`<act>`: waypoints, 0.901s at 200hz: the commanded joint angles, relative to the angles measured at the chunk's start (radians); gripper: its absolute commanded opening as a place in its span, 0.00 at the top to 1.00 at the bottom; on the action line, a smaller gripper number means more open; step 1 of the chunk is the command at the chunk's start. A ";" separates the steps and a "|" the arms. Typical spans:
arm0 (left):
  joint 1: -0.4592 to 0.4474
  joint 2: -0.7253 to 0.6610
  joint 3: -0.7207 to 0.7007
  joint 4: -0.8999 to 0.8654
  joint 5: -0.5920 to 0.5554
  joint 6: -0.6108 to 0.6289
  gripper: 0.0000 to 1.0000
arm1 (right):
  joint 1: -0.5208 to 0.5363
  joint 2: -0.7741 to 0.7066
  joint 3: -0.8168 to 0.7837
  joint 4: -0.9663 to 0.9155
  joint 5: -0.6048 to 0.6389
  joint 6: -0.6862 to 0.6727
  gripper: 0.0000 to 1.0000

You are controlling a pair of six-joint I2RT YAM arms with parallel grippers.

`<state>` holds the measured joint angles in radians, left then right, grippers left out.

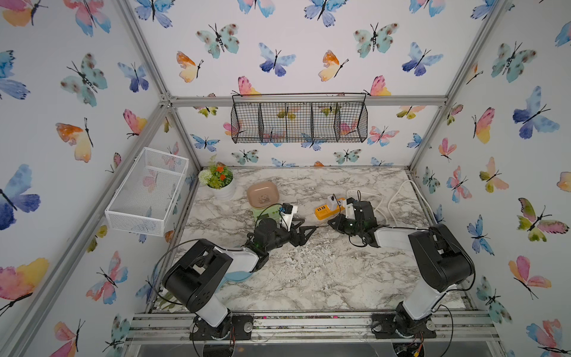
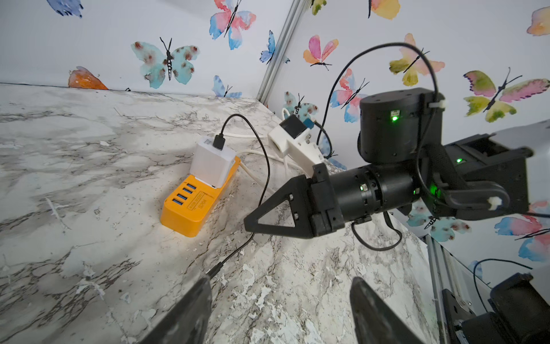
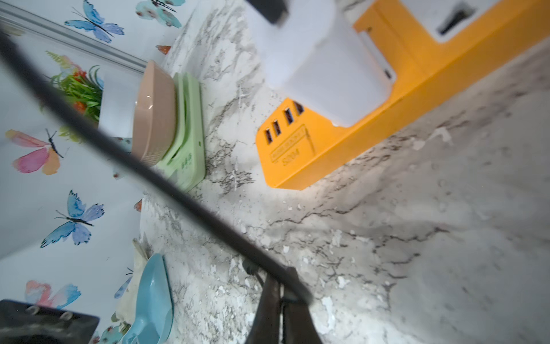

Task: Charge the electronic scale
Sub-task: Pick up the charging cable from the center of the board.

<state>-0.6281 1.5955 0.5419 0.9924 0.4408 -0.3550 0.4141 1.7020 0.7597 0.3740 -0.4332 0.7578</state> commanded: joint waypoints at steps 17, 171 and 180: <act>0.017 0.071 0.060 -0.073 0.145 0.229 0.32 | 0.002 -0.066 0.009 -0.008 -0.104 -0.023 0.99; 0.033 0.255 0.173 -0.082 0.170 0.362 0.67 | 0.002 -0.134 0.024 -0.067 -0.170 -0.063 0.99; 0.033 0.257 0.169 -0.073 0.168 0.358 0.68 | 0.002 -0.134 0.024 -0.070 -0.170 -0.064 0.98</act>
<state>-0.6010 1.8320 0.7052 0.9073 0.5838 -0.0036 0.4137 1.5768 0.7601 0.3206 -0.5838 0.7132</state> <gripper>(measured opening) 0.327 0.056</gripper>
